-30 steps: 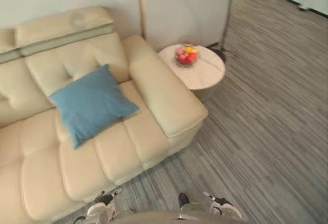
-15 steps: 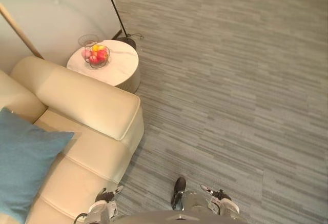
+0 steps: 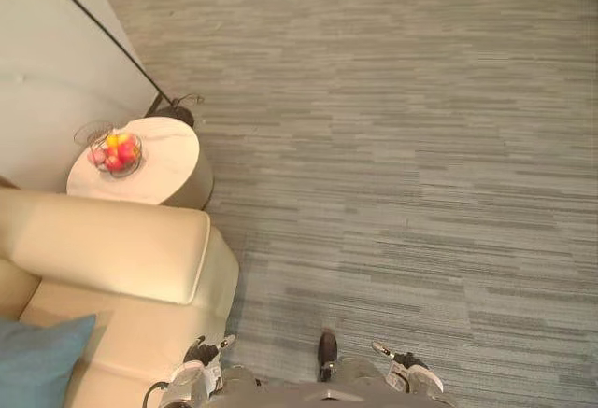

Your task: Pick up cushions and gather them together orderly.

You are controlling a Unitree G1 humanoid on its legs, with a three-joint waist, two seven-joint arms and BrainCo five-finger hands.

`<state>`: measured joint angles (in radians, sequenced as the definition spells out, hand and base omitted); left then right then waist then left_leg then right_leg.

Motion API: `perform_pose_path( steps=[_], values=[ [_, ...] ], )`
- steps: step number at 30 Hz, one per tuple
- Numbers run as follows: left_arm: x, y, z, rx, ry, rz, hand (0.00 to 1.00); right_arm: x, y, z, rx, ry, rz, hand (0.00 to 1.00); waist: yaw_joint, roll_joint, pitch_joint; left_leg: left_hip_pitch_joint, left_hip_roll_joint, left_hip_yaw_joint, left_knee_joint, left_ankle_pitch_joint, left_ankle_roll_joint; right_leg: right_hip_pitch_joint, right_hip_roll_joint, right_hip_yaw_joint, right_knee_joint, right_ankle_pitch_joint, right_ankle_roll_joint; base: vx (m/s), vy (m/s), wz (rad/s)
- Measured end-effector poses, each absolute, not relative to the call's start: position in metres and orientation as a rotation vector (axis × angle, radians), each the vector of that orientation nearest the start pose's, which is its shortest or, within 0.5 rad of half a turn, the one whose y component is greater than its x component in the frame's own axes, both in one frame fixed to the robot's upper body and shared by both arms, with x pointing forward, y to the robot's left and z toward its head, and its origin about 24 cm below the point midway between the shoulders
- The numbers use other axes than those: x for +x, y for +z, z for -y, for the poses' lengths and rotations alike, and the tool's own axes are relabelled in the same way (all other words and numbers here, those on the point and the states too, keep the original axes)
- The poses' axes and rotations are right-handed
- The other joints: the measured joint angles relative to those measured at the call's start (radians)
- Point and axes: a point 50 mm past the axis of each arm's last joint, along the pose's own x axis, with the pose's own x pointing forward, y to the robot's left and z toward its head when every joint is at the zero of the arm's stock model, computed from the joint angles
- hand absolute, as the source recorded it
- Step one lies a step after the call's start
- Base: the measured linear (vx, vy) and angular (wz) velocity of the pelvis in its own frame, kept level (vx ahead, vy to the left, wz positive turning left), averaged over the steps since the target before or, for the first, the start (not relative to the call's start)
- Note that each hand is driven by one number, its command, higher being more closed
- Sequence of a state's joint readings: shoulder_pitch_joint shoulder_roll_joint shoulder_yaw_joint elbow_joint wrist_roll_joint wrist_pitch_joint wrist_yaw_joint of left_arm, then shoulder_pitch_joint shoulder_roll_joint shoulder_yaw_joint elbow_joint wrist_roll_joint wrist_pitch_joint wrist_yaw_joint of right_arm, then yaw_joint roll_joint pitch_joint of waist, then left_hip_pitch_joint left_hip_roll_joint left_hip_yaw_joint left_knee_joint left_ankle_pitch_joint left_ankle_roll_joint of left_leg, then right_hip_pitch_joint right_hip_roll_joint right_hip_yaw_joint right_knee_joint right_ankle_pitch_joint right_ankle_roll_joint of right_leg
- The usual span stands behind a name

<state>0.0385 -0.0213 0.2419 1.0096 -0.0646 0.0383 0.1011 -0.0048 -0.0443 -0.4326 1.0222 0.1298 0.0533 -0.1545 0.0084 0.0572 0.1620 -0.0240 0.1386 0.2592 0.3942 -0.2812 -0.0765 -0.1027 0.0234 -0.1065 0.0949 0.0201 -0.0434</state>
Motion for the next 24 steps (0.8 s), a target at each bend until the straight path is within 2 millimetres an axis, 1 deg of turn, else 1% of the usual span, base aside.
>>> perform_pose_path(
  steps=[1,2,3,4,5,6,8,9,10,11,12,13,14,15,16,17,18,19,21,23,24],
  values=[
    [0.114,-0.158,-0.176,-0.173,0.359,-1.076,0.0,0.117,-0.151,0.224,0.234,-0.612,-1.027,0.0,0.002,0.006,-0.003,-0.007,-0.015,-0.085,-0.073,-0.012,0.004,-0.013,0.024,0.036,0.009,0.002,0.008,-0.02,0.159,-1.21],
    [0.113,-0.159,-0.174,-0.187,0.365,-1.077,0.0,0.116,-0.15,0.224,0.233,-0.612,-1.021,0.0,0.005,0.007,-0.003,-0.006,-0.021,-0.109,-0.073,-0.001,0.0,-0.021,0.033,0.053,0.018,0.003,0.011,0.02,0.162,-1.4],
    [0.112,-0.159,-0.176,-0.194,0.382,-1.077,0.0,0.116,-0.149,0.223,0.236,-0.615,-1.007,0.0,0.016,0.017,-0.01,-0.004,-0.048,-0.131,-0.077,-0.016,0.025,-0.041,0.034,0.079,0.065,-0.001,0.015,0.1,0.171,-1.15],
    [0.113,-0.158,-0.181,-0.188,0.393,-1.069,0.0,0.111,-0.149,0.22,0.255,-0.628,-1.005,0.0,0.007,-0.008,-0.006,0.019,-0.064,-0.108,-0.081,-0.02,0.024,-0.061,0.025,0.098,0.152,-0.032,0.031,0.14,0.173,-1.0],
    [0.113,-0.158,-0.183,-0.188,0.4,-1.069,0.0,0.11,-0.15,0.219,0.259,-0.629,-1.007,0.0,0.005,-0.016,-0.005,0.033,-0.069,-0.094,-0.085,-0.02,0.024,-0.059,0.019,0.109,0.157,-0.05,0.041,0.21,0.195,-0.77],
    [0.11,-0.159,-0.182,-0.191,0.402,-1.08,0.0,0.107,-0.151,0.217,0.259,-0.624,-1.016,0.0,0.007,-0.016,-0.016,0.067,-0.072,-0.062,-0.116,-0.02,0.025,-0.054,0.027,0.144,0.157,-0.056,0.049,0.17,0.144,-0.67],
    [0.106,-0.16,-0.18,-0.195,0.403,-1.09,0.0,0.107,-0.151,0.216,0.258,-0.616,-1.019,0.0,0.005,-0.012,-0.036,0.079,-0.075,-0.034,-0.148,-0.002,0.024,-0.06,0.033,0.165,0.144,-0.049,0.049,0.17,0.115,-0.58],
    [0.106,-0.16,-0.178,-0.197,0.398,-1.093,0.0,0.104,-0.152,0.216,0.258,-0.618,-1.024,0.0,-0.003,-0.017,-0.044,0.094,-0.077,-0.018,-0.169,0.018,0.04,-0.057,0.038,0.182,0.132,-0.042,0.055,0.28,0.16,-0.53],
    [0.107,-0.161,-0.177,-0.197,0.389,-1.1,0.0,0.103,-0.152,0.216,0.255,-0.619,-1.027,0.0,-0.006,-0.012,-0.05,0.106,-0.092,-0.016,-0.17,0.034,0.042,-0.051,0.04,0.207,0.106,-0.033,0.059,0.24,0.137,-0.45],
    [0.107,-0.161,-0.177,-0.197,0.388,-1.101,0.0,0.103,-0.152,0.217,0.255,-0.619,-1.028,0.0,-0.006,-0.012,-0.051,0.106,-0.094,-0.015,-0.169,0.037,0.043,-0.05,0.04,0.209,0.104,-0.031,0.058,0.26,0.141,-0.57],
    [0.106,-0.162,-0.176,-0.191,0.383,-1.114,0.0,0.1,-0.154,0.217,0.26,-0.626,-1.04,0.0,-0.008,-0.014,-0.053,0.112,-0.118,-0.015,-0.156,0.07,0.041,-0.024,0.027,0.241,0.067,-0.015,0.057,0.14,0.071,-0.36],
    [0.105,-0.162,-0.176,-0.191,0.383,-1.117,0.0,0.1,-0.154,0.217,0.26,-0.627,-1.041,0.0,-0.008,-0.014,-0.053,0.111,-0.121,-0.015,-0.151,0.074,0.043,-0.02,0.02,0.245,0.062,-0.012,0.056,0.19,0.109,-0.58],
    [0.104,-0.163,-0.177,-0.188,0.382,-1.122,0.0,0.098,-0.155,0.216,0.265,-0.63,-1.055,0.0,0.0,-0.028,-0.046,0.102,-0.134,-0.025,-0.121,0.071,0.052,0.004,-0.01,0.272,0.035,-0.002,0.061,0.11,0.087,-0.47],
    [0.103,-0.164,-0.173,-0.183,0.364,-1.131,0.0,0.096,-0.155,0.22,0.265,-0.643,-1.057,0.0,-0.002,-0.013,-0.062,0.125,-0.143,-0.046,-0.219,0.08,0.071,0.023,-0.01,0.288,0.005,0.005,0.067,0.1,0.086,-0.51],
    [0.103,-0.164,-0.171,-0.178,0.353,-1.134,0.0,0.095,-0.155,0.223,0.262,-0.653,-1.056,0.0,-0.006,0.006,-0.072,0.14,-0.131,-0.059,-0.269,0.112,0.069,0.03,0.002,0.29,-0.012,0.01,0.073,0.09,0.091,-0.61],
    [0.1,-0.165,-0.165,-0.168,0.327,-1.148,0.0,0.096,-0.155,0.224,0.257,-0.65,-1.057,0.0,-0.003,0.012,-0.079,0.166,-0.132,-0.061,-0.295,0.105,0.07,0.038,0.014,0.32,-0.037,0.024,0.087,0.07,0.105,-0.61],
    [0.102,-0.165,-0.169,-0.146,0.312,-1.144,0.0,0.096,-0.156,0.222,0.263,-0.642,-1.063,0.0,-0.005,0.008,-0.082,0.163,-0.138,-0.052,-0.292,0.104,0.072,0.04,0.011,0.328,-0.054,0.042,0.088,0.04,0.106,-0.64],
    [0.103,-0.165,-0.169,-0.139,0.307,-1.144,0.0,0.095,-0.157,0.22,0.271,-0.635,-1.072,0.0,-0.006,-0.005,-0.082,0.163,-0.142,-0.044,-0.292,0.104,0.073,0.038,0.009,0.334,-0.061,0.046,0.086,-0.02,0.087,-0.48],
    [0.103,-0.164,-0.178,-0.118,0.31,-1.14,0.0,0.095,-0.159,0.213,0.289,-0.627,-1.088,0.0,-0.004,-0.036,-0.074,0.164,-0.146,-0.003,-0.294,0.096,0.084,0.033,0.01,0.368,-0.087,0.067,0.091,-0.06,0.055,-0.48],
    [0.101,-0.164,-0.183,-0.105,0.312,-1.142,0.0,0.095,-0.159,0.211,0.293,-0.622,-1.088,0.0,-0.005,-0.044,-0.068,0.167,-0.147,0.027,-0.295,0.091,0.084,0.029,0.014,0.388,-0.098,0.084,0.091,-0.09,0.021,-0.53],
    [0.102,-0.163,-0.184,-0.102,0.311,-1.141,0.0,0.096,-0.159,0.211,0.291,-0.62,-1.087,0.0,-0.003,-0.046,-0.069,0.168,-0.145,0.052,-0.293,0.074,0.089,0.026,0.021,0.412,-0.112,0.097,0.097,-0.12,0.009,-0.81]
  ],
)
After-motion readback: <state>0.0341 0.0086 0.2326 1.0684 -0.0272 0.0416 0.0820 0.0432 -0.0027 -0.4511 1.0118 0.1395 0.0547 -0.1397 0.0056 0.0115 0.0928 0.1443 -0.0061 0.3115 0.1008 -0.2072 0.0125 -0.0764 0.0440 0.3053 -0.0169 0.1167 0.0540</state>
